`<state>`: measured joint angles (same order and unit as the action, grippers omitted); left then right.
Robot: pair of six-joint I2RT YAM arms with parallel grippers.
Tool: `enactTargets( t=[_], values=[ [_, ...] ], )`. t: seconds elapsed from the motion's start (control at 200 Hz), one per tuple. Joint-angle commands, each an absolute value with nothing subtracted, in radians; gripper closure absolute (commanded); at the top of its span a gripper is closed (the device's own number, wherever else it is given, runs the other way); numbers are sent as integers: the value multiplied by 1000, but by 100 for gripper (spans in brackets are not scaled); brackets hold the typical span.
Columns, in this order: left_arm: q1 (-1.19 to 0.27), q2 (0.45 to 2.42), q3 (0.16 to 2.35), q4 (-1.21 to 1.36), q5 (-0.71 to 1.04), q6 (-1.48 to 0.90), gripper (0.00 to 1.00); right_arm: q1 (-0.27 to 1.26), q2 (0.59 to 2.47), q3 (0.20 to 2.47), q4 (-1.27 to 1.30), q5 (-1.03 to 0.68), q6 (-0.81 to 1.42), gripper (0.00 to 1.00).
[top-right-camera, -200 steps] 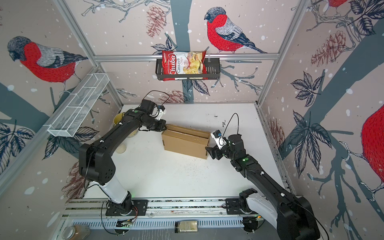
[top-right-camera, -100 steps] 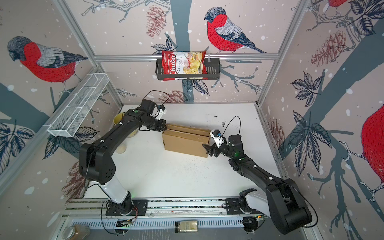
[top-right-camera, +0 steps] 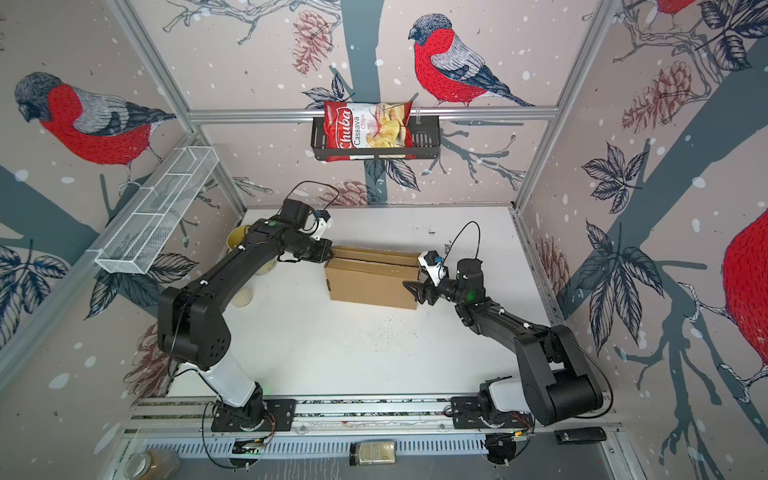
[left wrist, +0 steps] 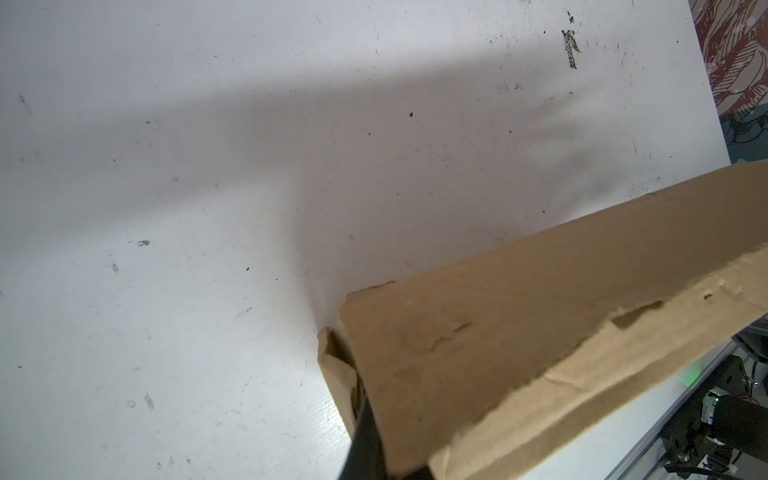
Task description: Fold the paper box
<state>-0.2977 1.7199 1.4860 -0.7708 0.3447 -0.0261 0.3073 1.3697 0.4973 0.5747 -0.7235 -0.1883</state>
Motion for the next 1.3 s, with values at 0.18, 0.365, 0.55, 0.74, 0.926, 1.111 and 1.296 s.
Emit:
enactTargets(
  t=[0.18, 0.365, 0.55, 0.74, 0.926, 1.111, 1.296],
  values=[
    [-298, 1732, 1469, -957, 288, -19, 100, 316, 1359, 511, 563, -752, -183, 35],
    [-298, 1726, 1465, -956, 282, -27, 100, 315, 1261, 557, 386, -522, -166, 28],
    [-300, 1728, 1453, -933, 286, -60, 100, 306, 1118, 605, 186, -475, -101, 27],
    [-312, 1708, 1427, -905, 282, -90, 100, 315, 1008, 639, 166, -378, 63, 28],
    [-321, 1676, 1397, -880, 277, -104, 100, 304, 1044, 791, -44, -294, 320, 39],
    [-334, 1668, 1384, -871, 277, -115, 100, 318, 1132, 955, -350, -279, 361, 47],
    [-336, 1668, 1392, -873, 273, -118, 100, 367, 1172, 1014, -464, -207, 348, 55]
  ],
)
